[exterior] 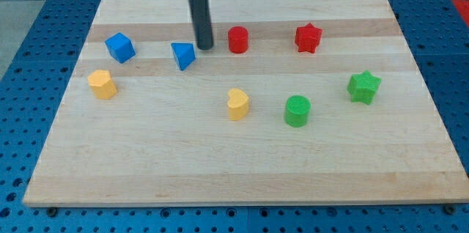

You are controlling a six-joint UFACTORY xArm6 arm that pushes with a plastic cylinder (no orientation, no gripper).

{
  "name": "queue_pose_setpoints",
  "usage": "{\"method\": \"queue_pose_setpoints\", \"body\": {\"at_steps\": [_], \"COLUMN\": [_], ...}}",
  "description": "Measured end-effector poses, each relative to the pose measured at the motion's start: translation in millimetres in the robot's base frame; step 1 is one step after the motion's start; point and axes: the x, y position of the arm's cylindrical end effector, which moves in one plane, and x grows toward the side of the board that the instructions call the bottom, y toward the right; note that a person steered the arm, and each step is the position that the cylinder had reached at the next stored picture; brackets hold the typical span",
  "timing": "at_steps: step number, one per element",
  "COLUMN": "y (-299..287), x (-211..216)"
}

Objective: Push blue triangle into right side of blue cube

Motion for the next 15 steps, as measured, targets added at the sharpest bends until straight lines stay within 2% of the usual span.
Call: {"method": "queue_pose_setpoints", "body": {"at_steps": [1,2,3,5,6,8,9,10,11,13,15], "y": [21,13,-12,-98,-101,-52,-52,-73,-101,-113,-65], "x": [10,37,44,31,30,11,-17,-20,-13,-13,-4]}}
